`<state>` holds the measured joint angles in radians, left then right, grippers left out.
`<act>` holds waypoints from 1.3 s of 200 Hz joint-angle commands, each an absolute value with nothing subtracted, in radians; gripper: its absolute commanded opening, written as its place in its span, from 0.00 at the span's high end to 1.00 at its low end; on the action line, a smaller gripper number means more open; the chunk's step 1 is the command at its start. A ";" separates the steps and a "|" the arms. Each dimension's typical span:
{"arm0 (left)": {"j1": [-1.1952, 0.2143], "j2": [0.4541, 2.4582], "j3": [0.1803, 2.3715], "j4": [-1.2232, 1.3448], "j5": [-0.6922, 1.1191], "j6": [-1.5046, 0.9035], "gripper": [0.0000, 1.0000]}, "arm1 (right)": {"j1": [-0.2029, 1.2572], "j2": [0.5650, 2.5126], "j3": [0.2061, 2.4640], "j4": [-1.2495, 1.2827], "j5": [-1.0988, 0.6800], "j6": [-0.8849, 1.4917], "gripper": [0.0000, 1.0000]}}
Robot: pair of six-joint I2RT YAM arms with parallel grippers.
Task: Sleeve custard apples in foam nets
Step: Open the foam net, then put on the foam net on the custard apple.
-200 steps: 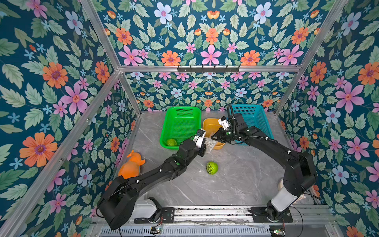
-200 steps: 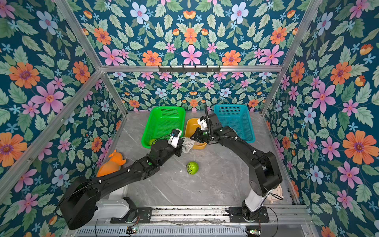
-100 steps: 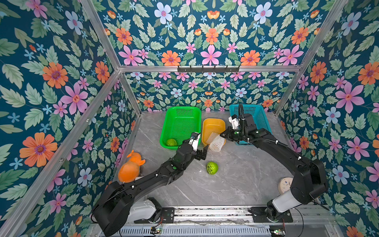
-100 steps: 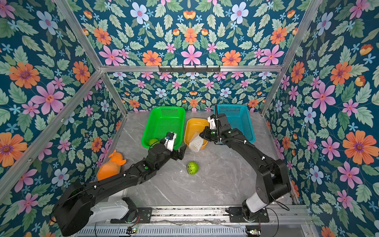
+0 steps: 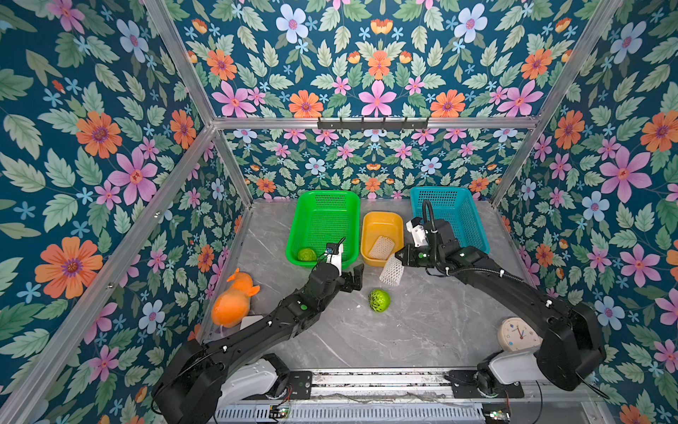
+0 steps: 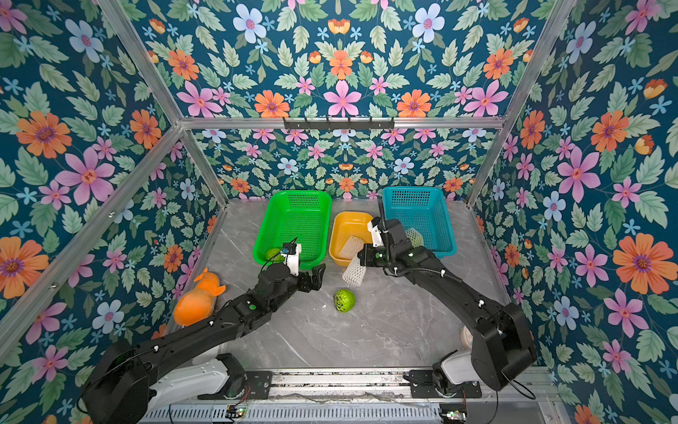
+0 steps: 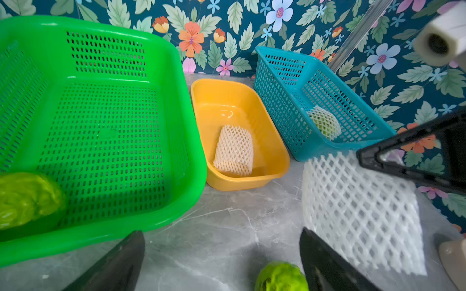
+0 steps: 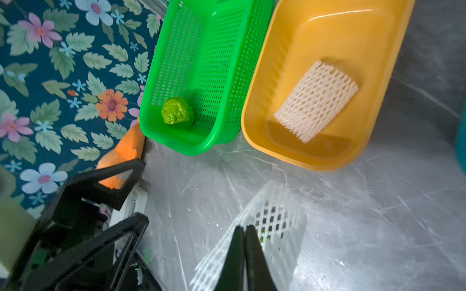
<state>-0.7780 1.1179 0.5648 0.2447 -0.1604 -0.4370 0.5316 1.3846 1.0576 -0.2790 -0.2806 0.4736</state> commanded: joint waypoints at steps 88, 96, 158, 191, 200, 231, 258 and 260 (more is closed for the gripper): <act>-0.760 1.061 0.509 0.204 -0.172 -0.604 0.01 | 0.796 1.242 0.762 0.178 0.194 0.172 1.00; -0.757 1.064 0.508 0.208 -0.175 -0.608 0.01 | 0.810 1.245 0.753 0.206 0.207 0.167 1.00; -0.732 1.093 0.501 0.285 -0.153 -0.628 0.01 | 0.922 1.290 0.708 0.331 0.296 0.111 1.00; -0.727 1.093 0.500 0.282 -0.151 -0.621 0.01 | 0.954 1.313 0.662 0.370 0.315 0.119 1.00; -0.725 1.091 0.500 0.282 -0.149 -0.620 0.01 | 0.966 1.320 0.657 0.368 0.339 0.111 1.00; -0.721 1.090 0.501 0.284 -0.146 -0.615 0.01 | 1.003 1.339 0.648 0.352 0.381 0.096 1.00; -0.719 1.089 0.502 0.285 -0.146 -0.614 0.01 | 1.023 1.341 0.633 0.344 0.386 0.130 1.00; -0.719 1.088 0.501 0.285 -0.146 -0.616 0.01 | 1.024 1.341 0.631 0.344 0.386 0.133 1.00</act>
